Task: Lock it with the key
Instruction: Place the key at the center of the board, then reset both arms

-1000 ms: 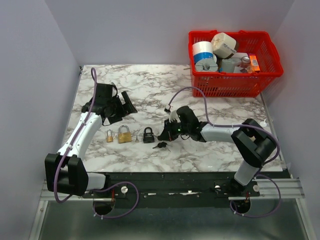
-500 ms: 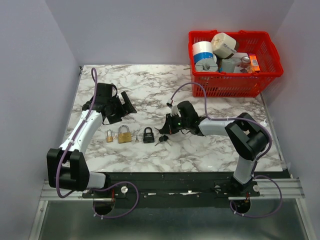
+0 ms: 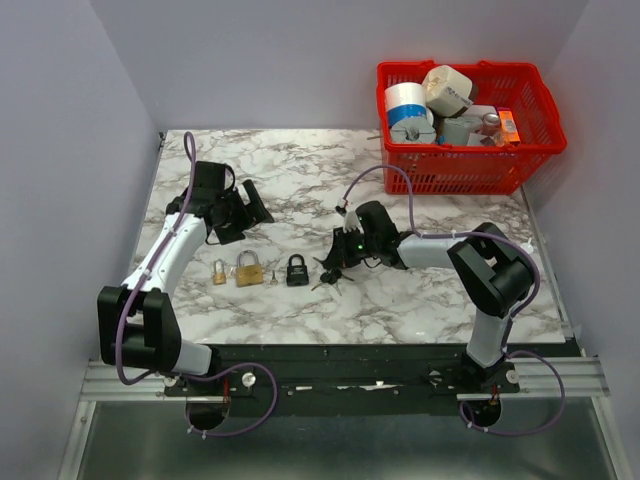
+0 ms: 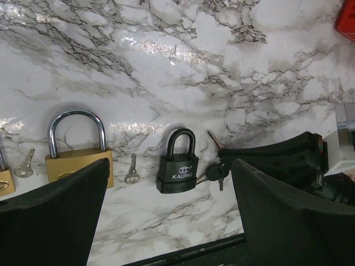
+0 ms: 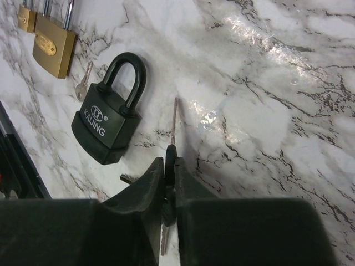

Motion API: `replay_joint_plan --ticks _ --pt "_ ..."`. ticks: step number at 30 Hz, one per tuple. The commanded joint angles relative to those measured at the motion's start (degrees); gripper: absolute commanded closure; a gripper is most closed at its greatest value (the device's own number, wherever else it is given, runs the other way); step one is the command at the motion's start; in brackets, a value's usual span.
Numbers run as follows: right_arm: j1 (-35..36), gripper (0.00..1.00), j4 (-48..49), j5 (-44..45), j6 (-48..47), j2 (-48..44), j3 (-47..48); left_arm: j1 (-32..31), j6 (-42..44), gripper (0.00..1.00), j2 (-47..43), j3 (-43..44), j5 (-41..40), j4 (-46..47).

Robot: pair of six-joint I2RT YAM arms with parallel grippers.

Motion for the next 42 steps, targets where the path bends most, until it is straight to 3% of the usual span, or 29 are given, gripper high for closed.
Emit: replay_joint_plan --ticks 1,2,15,21,23,29,32,37,42 --pt "-0.2 0.74 -1.6 -1.2 -1.1 0.4 1.2 0.5 -0.3 0.01 1.0 1.7 1.4 0.5" --pt "-0.3 0.67 -1.7 -1.2 -1.1 0.5 1.3 0.5 -0.3 0.01 1.1 1.7 1.4 0.4" --pt "-0.6 0.27 -5.4 -0.4 -3.6 -6.6 3.5 2.4 4.7 0.01 2.0 5.9 3.7 -1.2" --pt "-1.0 0.06 -10.7 0.2 -8.3 -15.4 6.6 5.6 11.4 0.01 5.0 14.9 6.3 -5.6" --pt "-1.1 0.0 -12.6 1.2 -10.1 -19.0 7.7 5.7 17.5 0.01 7.1 20.6 5.5 -7.9" --pt "-8.2 0.0 -22.3 2.8 -10.9 -27.8 9.9 5.4 30.3 0.01 10.0 28.5 4.5 -11.2" --pt "-14.4 0.0 -28.5 4.2 -12.3 -33.4 10.7 2.4 34.8 0.01 9.5 29.4 -1.7 -13.0" --pt "-18.6 0.0 -32.9 10.6 -16.6 -44.7 5.4 -4.9 37.1 0.01 5.6 24.5 -9.9 -12.6" --pt "-21.1 0.0 -33.1 10.4 -15.8 -55.5 -4.1 -9.2 35.0 0.01 4.5 19.1 -12.1 -9.9"
